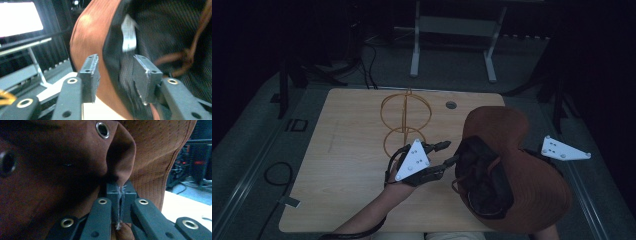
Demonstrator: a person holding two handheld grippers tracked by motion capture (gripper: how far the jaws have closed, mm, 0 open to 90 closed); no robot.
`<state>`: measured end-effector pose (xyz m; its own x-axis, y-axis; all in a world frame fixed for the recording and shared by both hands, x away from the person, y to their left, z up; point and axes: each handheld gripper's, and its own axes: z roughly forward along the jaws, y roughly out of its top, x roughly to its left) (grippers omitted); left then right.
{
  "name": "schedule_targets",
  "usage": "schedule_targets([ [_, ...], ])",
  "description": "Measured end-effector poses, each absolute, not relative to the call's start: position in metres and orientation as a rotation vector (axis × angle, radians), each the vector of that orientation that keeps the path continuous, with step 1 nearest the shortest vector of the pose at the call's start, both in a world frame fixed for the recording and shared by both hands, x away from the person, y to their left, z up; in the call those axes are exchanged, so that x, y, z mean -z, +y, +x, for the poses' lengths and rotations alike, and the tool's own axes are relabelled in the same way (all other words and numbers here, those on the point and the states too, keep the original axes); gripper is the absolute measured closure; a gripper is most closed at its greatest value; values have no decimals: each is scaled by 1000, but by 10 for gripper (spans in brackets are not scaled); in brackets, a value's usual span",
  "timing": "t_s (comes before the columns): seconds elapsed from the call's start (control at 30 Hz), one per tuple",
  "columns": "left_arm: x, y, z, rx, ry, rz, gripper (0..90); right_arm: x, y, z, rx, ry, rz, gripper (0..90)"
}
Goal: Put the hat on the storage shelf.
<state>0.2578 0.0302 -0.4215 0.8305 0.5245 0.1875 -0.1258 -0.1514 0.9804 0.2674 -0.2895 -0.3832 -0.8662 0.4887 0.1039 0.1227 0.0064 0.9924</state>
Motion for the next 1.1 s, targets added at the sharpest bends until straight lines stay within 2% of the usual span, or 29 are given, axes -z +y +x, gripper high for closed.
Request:
schedule_targets([
  [0.13, 434, 49, 259, -568, 373, 1654, 544, 383, -295, 277, -1924, 1974, 678, 879],
  [0.4, 455, 84, 255, -545, 466, 1701, 433, 379, -297, 300, -1861, 1931, 731, 879],
  [0.53, 469, 99, 253, -527, 526, 1745, 329, 375, -295, 311, -1843, 1908, 747, 879],
  [0.6, 476, 105, 254, -466, 546, 1767, 246, 372, -294, 316, -1839, 1897, 758, 879],
  [0.63, 483, 108, 254, -473, 577, 1793, 235, 371, -293, 319, -1839, 1892, 759, 878],
  [0.7, 492, 113, 255, -448, 595, 1821, 152, 370, -290, 325, -1832, 1884, 772, 879],
  [0.8, 507, 122, 254, -464, 644, 1846, 83, 367, -285, 334, -1823, 1875, 774, 878],
  [0.97, 524, 138, 250, -526, 722, 1872, 35, 365, -276, 347, -1806, 1872, 779, 878],
  [1.1, 539, 167, 244, -584, 845, 1851, 27, 364, -265, 365, -1766, 1864, 799, 878],
])
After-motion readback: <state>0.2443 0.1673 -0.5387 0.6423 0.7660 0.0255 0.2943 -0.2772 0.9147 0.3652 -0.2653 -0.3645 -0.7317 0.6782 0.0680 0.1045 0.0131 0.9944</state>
